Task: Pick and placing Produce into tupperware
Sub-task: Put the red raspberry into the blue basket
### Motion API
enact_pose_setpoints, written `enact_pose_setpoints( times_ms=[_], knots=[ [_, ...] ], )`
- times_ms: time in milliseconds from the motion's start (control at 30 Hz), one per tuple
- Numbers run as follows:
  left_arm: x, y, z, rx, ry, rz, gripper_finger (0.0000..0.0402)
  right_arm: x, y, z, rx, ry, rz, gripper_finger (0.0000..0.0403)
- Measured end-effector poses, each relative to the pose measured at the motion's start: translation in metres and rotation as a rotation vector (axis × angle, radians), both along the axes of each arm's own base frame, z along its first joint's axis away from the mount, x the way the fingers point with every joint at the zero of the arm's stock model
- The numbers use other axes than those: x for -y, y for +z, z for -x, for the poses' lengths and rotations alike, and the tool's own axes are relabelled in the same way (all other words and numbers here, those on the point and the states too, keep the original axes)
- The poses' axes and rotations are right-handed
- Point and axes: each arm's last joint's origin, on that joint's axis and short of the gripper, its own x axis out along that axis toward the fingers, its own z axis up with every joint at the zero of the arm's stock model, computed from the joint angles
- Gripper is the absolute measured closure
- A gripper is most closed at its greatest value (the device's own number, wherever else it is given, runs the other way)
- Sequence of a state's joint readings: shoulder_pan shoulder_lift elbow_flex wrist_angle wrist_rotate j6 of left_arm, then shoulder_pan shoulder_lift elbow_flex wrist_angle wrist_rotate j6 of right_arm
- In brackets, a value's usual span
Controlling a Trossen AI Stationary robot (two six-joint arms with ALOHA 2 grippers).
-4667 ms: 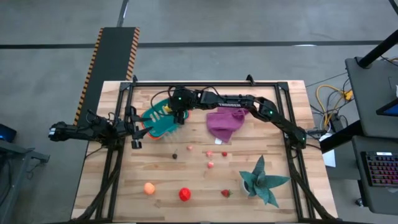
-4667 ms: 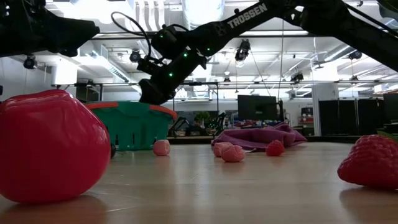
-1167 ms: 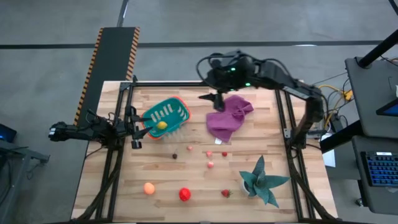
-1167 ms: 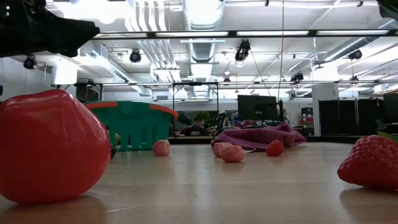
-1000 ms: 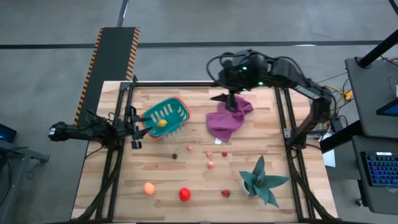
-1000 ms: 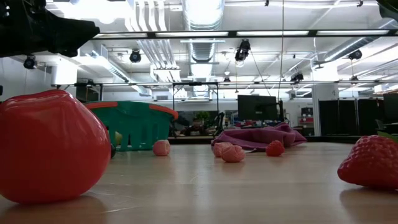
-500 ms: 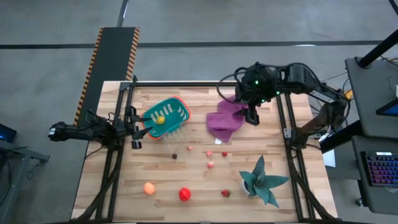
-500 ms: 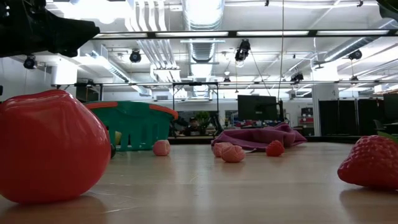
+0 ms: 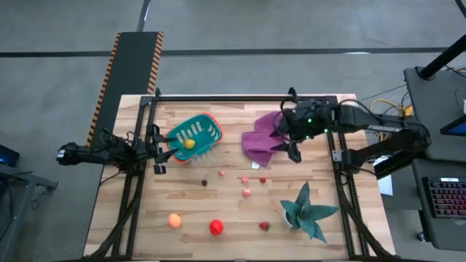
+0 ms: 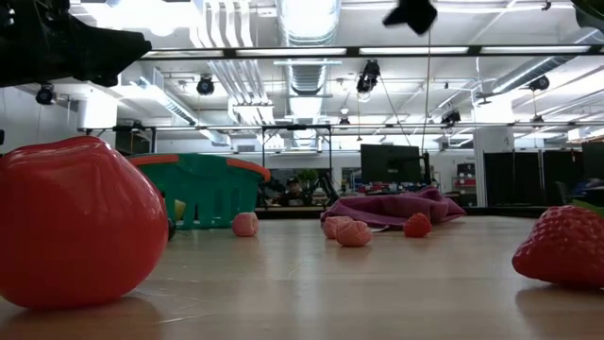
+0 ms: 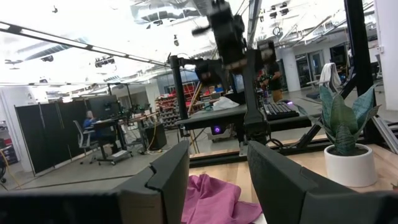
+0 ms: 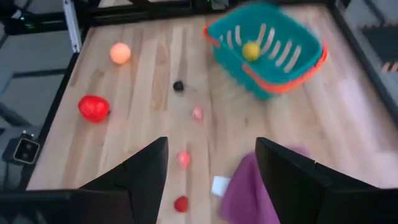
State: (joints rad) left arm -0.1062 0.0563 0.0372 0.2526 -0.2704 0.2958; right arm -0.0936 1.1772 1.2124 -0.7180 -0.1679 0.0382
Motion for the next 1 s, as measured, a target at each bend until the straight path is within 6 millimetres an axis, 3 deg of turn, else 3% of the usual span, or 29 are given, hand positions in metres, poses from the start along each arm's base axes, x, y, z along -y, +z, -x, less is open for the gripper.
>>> enact_pose_setpoints(
  times_ms=[133,267,433,733,1000],
  knots=[
    [0.0,0.0,0.0,0.0,0.0,0.0,0.0251,-0.007,-0.044,-0.002,-0.15,0.014,-0.059,0.017],
    [0.0,0.0,0.0,0.001,0.002,-0.004,0.0251,-0.009,-0.069,-0.011,-0.184,-0.008,-0.095,0.017],
    [-0.001,0.001,0.001,0.01,0.029,-0.002,0.0251,-0.013,-0.086,-0.025,-0.211,-0.014,-0.119,0.017],
    [-0.001,0.002,0.001,0.009,0.032,-0.001,0.0251,-0.021,-0.114,-0.06,-0.427,-0.002,-0.217,0.017],
    [-0.001,0.002,0.001,0.009,0.032,0.0,0.0251,-0.024,-0.129,-0.093,-0.524,-0.062,-0.214,0.017]
  ],
)
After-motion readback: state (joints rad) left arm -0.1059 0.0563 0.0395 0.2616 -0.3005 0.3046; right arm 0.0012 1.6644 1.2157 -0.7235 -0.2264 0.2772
